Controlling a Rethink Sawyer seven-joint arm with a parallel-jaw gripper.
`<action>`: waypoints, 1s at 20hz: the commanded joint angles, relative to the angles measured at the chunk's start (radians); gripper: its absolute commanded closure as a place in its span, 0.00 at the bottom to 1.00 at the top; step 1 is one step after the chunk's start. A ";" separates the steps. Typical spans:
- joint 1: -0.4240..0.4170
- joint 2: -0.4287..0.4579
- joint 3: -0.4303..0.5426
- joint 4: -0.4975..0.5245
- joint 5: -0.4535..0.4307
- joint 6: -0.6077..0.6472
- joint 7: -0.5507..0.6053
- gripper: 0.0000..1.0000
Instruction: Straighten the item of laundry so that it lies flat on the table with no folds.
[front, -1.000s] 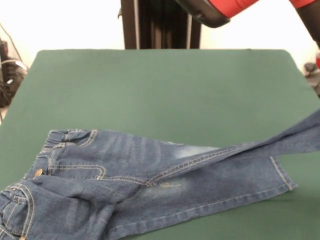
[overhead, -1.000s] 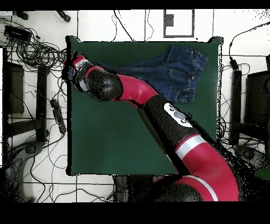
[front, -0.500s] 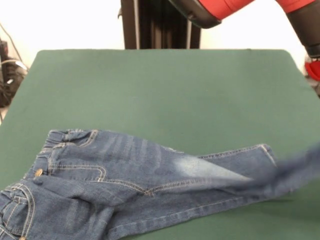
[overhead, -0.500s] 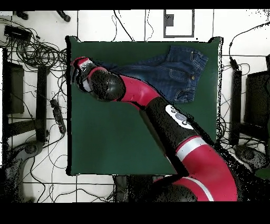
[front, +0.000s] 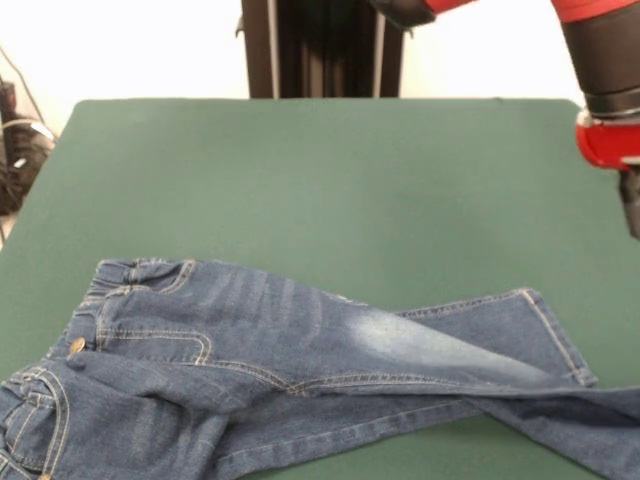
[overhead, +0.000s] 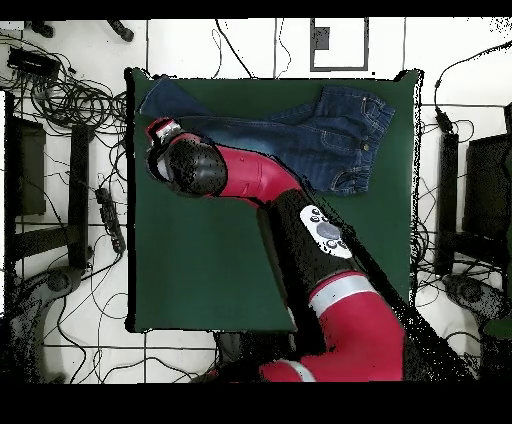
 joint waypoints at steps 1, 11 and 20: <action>0.008 -0.016 -0.256 -0.166 -0.024 0.340 0.066 0.00; -0.120 -0.033 -0.329 -0.214 -0.256 0.355 -0.118 0.00; -0.252 -0.006 -0.298 -0.169 -0.372 0.317 -0.167 0.00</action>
